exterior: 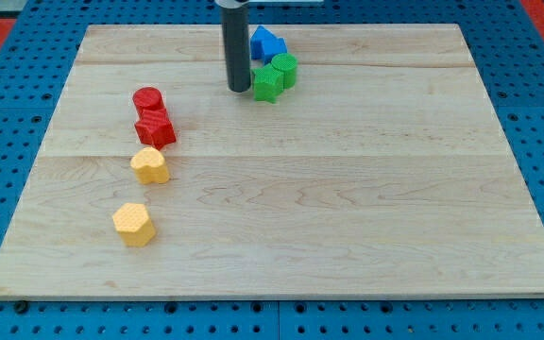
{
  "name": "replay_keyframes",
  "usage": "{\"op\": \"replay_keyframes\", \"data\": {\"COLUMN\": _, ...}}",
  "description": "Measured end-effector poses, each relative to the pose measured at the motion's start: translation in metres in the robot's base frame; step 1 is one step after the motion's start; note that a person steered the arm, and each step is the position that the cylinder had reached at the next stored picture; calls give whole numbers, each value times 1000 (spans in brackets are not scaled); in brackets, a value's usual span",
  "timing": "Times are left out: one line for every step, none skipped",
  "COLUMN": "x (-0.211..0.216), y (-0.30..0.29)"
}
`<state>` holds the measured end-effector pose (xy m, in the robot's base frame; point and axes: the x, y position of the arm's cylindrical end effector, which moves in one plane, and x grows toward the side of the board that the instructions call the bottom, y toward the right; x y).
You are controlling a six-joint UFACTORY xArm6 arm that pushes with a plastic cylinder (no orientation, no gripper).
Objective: Move red circle and red star into yellow heart
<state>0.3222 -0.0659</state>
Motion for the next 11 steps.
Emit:
{"op": "replay_keyframes", "data": {"x": -3, "y": -52}}
{"op": "replay_keyframes", "data": {"x": -1, "y": -62}}
{"op": "replay_keyframes", "data": {"x": 2, "y": -88}}
{"op": "replay_keyframes", "data": {"x": 10, "y": -111}}
{"op": "replay_keyframes", "data": {"x": 22, "y": -114}}
{"op": "replay_keyframes", "data": {"x": 44, "y": -105}}
{"op": "replay_keyframes", "data": {"x": 74, "y": -105}}
{"op": "replay_keyframes", "data": {"x": 93, "y": -105}}
{"op": "replay_keyframes", "data": {"x": 106, "y": -106}}
{"op": "replay_keyframes", "data": {"x": 63, "y": -109}}
{"op": "replay_keyframes", "data": {"x": 55, "y": -58}}
